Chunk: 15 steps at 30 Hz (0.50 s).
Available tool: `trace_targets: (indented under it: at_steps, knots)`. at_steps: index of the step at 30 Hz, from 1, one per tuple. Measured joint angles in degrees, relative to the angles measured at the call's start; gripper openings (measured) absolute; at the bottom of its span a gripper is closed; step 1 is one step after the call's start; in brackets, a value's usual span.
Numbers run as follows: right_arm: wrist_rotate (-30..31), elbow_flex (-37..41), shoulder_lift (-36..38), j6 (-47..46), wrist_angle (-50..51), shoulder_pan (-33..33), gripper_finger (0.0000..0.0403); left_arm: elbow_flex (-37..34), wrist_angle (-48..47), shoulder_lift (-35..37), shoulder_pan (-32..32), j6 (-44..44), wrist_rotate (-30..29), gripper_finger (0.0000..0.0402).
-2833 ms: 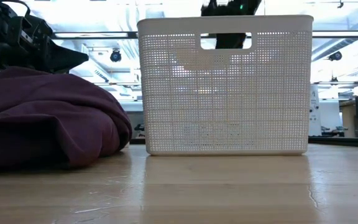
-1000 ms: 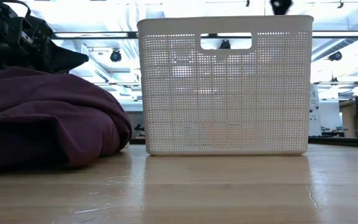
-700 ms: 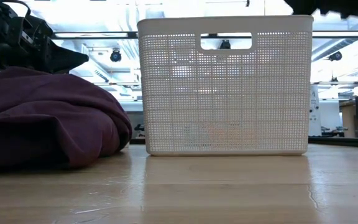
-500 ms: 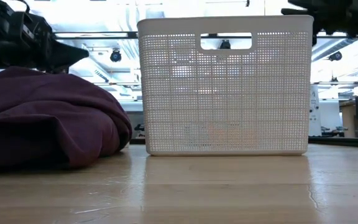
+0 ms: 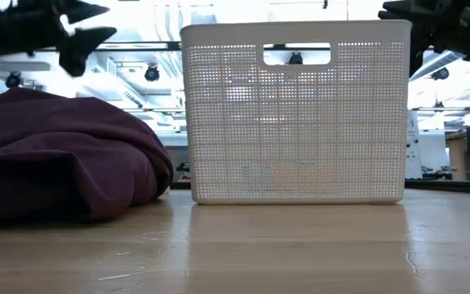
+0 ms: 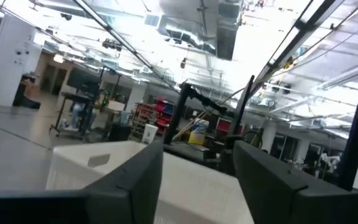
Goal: Pick & place medical supplies in basket/bin
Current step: Put the white pill bottle into the white bin
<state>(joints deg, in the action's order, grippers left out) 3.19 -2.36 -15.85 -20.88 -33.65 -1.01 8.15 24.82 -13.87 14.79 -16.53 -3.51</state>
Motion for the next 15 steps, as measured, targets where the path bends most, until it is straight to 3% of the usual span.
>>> trace_targets:
  at_steps: [5,9,11,15]
  knots:
    - [0.0,-0.6,0.1,-0.7,0.1,0.0,0.0048,10.6,-5.5,-10.4,0.1,2.9,-3.5,0.0197]
    - [0.0,-1.1,0.1,-1.6,0.2,0.0,0.0048,19.7,-22.3,-19.8,2.4,2.4,-8.9,0.0198]
    - [-0.1,-1.1,0.1,-1.7,0.3,0.0,0.0048,23.0,-27.0,-24.8,4.4,1.1,-7.9,0.0198]
    - [-0.1,-1.1,0.0,-1.7,0.3,0.0,0.0048,26.8,-29.1,-34.3,8.3,0.7,-0.4,0.0199]
